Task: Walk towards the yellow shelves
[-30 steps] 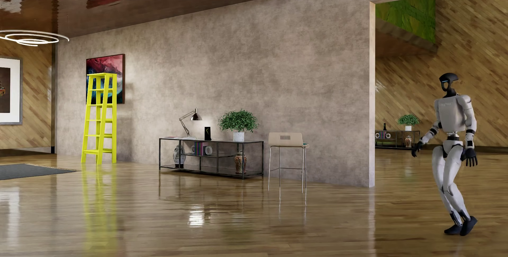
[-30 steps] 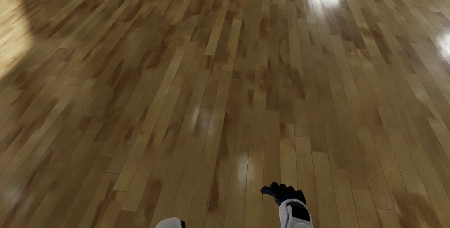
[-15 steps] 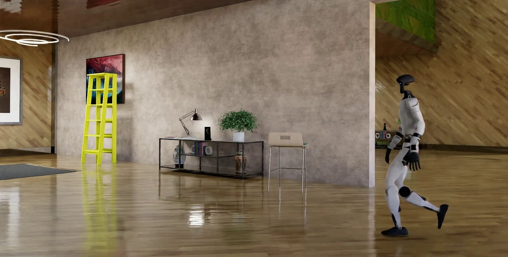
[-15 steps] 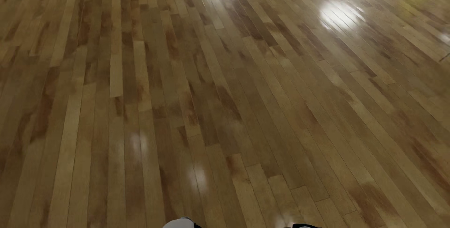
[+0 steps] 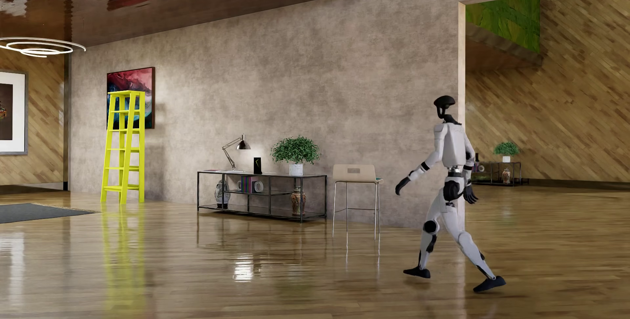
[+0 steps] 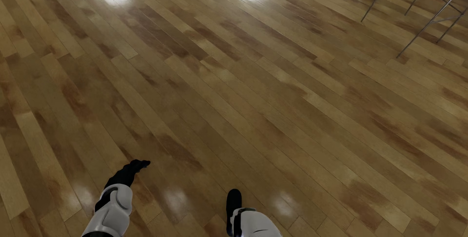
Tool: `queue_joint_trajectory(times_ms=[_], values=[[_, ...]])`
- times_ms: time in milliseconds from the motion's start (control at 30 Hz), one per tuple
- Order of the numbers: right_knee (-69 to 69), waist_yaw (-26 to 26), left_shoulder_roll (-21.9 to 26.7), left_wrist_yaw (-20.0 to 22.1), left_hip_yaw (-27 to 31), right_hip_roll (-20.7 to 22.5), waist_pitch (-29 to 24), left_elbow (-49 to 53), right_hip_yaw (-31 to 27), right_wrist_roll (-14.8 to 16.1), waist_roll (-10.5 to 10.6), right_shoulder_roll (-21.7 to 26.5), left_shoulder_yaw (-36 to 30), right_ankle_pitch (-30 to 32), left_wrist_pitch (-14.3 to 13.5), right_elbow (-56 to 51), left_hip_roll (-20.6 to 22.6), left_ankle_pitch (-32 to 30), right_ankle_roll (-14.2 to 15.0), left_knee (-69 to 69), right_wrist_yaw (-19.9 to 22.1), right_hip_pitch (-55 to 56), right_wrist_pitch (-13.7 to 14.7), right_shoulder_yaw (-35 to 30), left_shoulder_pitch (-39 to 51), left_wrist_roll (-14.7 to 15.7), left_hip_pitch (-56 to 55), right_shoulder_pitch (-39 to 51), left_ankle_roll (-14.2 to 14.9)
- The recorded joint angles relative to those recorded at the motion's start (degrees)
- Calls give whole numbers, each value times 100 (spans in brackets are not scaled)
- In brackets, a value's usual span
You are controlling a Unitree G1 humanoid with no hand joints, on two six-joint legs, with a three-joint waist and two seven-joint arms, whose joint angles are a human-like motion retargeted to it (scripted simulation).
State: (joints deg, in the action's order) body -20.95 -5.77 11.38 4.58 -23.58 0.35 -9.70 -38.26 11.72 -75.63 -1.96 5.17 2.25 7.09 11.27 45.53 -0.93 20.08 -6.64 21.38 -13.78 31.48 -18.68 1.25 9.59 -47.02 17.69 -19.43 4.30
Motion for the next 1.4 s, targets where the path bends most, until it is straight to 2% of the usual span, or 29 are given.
queue_joint_trajectory(times_ms=[67, 100, 133, 167, 233, 300, 400, 467, 500, 533, 600, 667, 700, 733, 800, 833, 867, 900, 967, 1000, 1033, 1133, 1167, 1200, 1233, 1267, 1333, 1367, 1400], values=[[-668, -16, -47, -51, 108, 98, -44, 85, 218, 185, 225, -425, -253, -246, 75, -143, -522, -1117, -261, 1428, 405, -231, -143, 487, -245, -187, -182, 100, -238], [-844, 34, -106, -115, 278, 221, -74, 144, 251, 234, 356, -577, -318, -549, 152, -87, -859, -1677, -251, 2561, 496, -417, -217, 585, -425, -295, -571, 257, -415], [-884, 120, -207, -203, 606, 369, -102, 187, 228, 171, 478, -645, -304, -802, 248, 23, -1123, -2303, -237, 3690, 521, -688, -216, 525, -606, -310, -1091, 478, -377], [-789, 217, -304, -296, 1068, 531, -121, 220, 180, -23, 577, -645, -254, -989, 344, 178, -1130, -2241, -200, 4601, 458, -1038, -148, 304, -813, -274, -1708, 763, -605], [-400, 379, -502, -479, 1783, 724, -123, 256, 23, -666, 667, -493, -54, -1248, 358, 379, -950, -1768, -125, 5686, 326, -1807, 145, -428, -1274, -105, -2879, 1435, -632], [-57, 543, -606, -768, 2096, 832, -108, 238, -194, -959, 666, -384, 132, -1495, 360, 275, -957, -1852, -41, 5729, 401, -2508, 533, -944, -1716, 62, -3852, 2131, -616], [221, 755, -641, -941, 2053, 947, -114, 31, -493, -303, 656, -325, 380, -1976, 389, -383, -1141, -1845, 85, 3897, 785, -3363, 974, -1170, -2226, 36, -4771, 2974, -710], [535, 822, -763, -791, 1894, 1003, -127, -248, -583, 275, 674, -197, 541, -2250, 498, -888, -1013, -2103, 130, 1252, 1040, -3898, 994, -1240, -2416, -12, -4792, 3312, -505], [636, 848, -817, -797, 2147, 1006, -130, -407, -597, 551, 672, -122, 540, -2388, 554, -1139, -713, -2089, 145, -288, 1182, -4123, 932, -1276, -2494, -109, -4648, 3374, -572], [631, 857, -833, -903, 2327, 994, -146, -543, -565, 738, 663, -21, 456, -2570, 545, -1342, -473, -1854, 173, -1146, 1259, -4327, 865, -1359, -2567, -287, -4668, 3372, -165], [565, 857, -885, -1255, 1995, 876, -185, -700, -351, 1056, 624, 187, 364, -2911, 410, -1630, -171, -1928, 303, -1003, 1428, -4796, 679, -1386, -2653, -566, -4806, 3117, -205], [209, 955, -989, -1247, 1530, 737, -172, -548, -249, 1116, 537, 272, 556, -2656, 493, -1521, -225, -1773, 459, 187, 1311, -5223, 447, -1475, -2862, -809, -4792, 2733, -593], [-49, 1011, -1212, -892, 1319, 611, -130, -282, -300, 989, 469, 293, 974, -2269, 575, -1283, -284, -2344, 500, 428, 1186, -5333, 318, -1548, -3045, -602, -4641, 2559, -1064], [-666, 1046, -1411, -525, 1208, 455, -107, -101, -255, 811, 377, 279, 1343, -1714, 603, -979, -306, -2210, 385, 940, 1107, -5238, 102, -1523, -3197, -333, -4683, 2330, -1230], [-2800, 1024, -1587, -151, 1077, -47, -97, -184, -129, 714, 151, 97, 1766, -603, 834, -236, -206, -1399, 959, 1639, 922, -4502, -386, -1170, -3203, 103, -4530, 1761, -1177], [-3924, 975, -1564, -157, 987, -343, -97, -401, -241, 597, 40, 78, 1781, 7, 1000, 246, -145, -1115, 1125, 1707, 545, -3922, -547, -1141, -3071, 128, -4290, 1590, -1131], [-4803, 911, -1466, -375, 894, -559, -91, -645, -429, 503, -63, 96, 1597, -136, 1121, 605, -80, -899, 1099, 1629, 109, -3295, -525, -1148, -2874, -39, -3977, 1456, -1079], [-5424, 826, -1309, -636, 845, -650, -79, -859, -609, 106, -146, 242, 1270, -448, 1136, 844, -32, -736, 887, 1477, -343, -2666, -218, -1456, -2651, -372, -3629, 1301, -1025], [-5812, 603, -982, -942, 842, -850, -36, -1034, -778, -484, -235, 504, 632, -488, 690, 677, 79, -509, 809, 1051, -556, -1573, 472, -1661, -2185, -1024, -2920, 856, -920], [-5585, 473, -868, -916, 877, -948, -9, -1012, -775, -475, -252, 482, 464, -464, 451, 407, 134, -386, 699, 847, -496, -1125, 549, -1363, -1937, -1138, -2572, 537, -870], [-5147, 351, -811, -819, 908, -971, 13, -940, -776, -221, -257, 305, 360, -584, 242, 91, 175, -246, 639, 666, -330, -713, 491, -872, -1664, -1123, -2245, 262, -816], [-2276, 85, -581, -591, 837, -847, 44, -464, -591, 899, -239, -308, 227, -523, -126, -457, 273, 214, 411, 218, 391, -88, 271, 472, -916, -619, -1332, -148, -635], [-695, 45, -498, -489, 756, -633, 55, -309, -521, 1083, -226, -456, 193, -232, -148, -497, 315, 283, 625, -48, 555, -187, 211, 689, -705, -447, -996, -134, -576], [724, 22, -418, -368, 656, -341, 65, -181, -555, 1027, -206, -502, 146, -190, -154, -478, 389, 340, 758, -312, 553, -275, 109, 739, -521, -346, -649, -66, -526], [1511, 0, -370, -234, 555, -22, 66, -89, -749, 772, -182, -458, 155, -504, -137, -381, 445, 400, 1109, -493, 416, -254, 118, 643, -388, -241, -309, 54, -476], [1501, -3, -334, -173, 442, 151, 61, -67, -628, 467, -160, -395, 184, -661, -62, -219, 466, 440, 872, -542, 248, -144, 175, 542, -285, -143, -33, 245, -399], [464, -49, -299, -335, 346, 142, 44, -185, -30, -334, -43, -238, 42, -107, 152, 118, 382, 247, -49, -236, -165, -7, 274, 335, -149, -89, 403, 639, -293], [-120, -97, -320, -439, 503, -28, 15, -307, 215, -562, 61, -242, -237, 269, 232, 86, 248, -135, -313, 248, -215, -60, 290, 440, -80, -254, 474, 720, -405], [-762, -129, -318, -600, 619, -159, -18, -439, 433, -616, 185, -311, -588, 48, 297, -7, -34, -754, -424, 1042, -123, -59, 284, 649, -32, -514, 350, 753, -313]])
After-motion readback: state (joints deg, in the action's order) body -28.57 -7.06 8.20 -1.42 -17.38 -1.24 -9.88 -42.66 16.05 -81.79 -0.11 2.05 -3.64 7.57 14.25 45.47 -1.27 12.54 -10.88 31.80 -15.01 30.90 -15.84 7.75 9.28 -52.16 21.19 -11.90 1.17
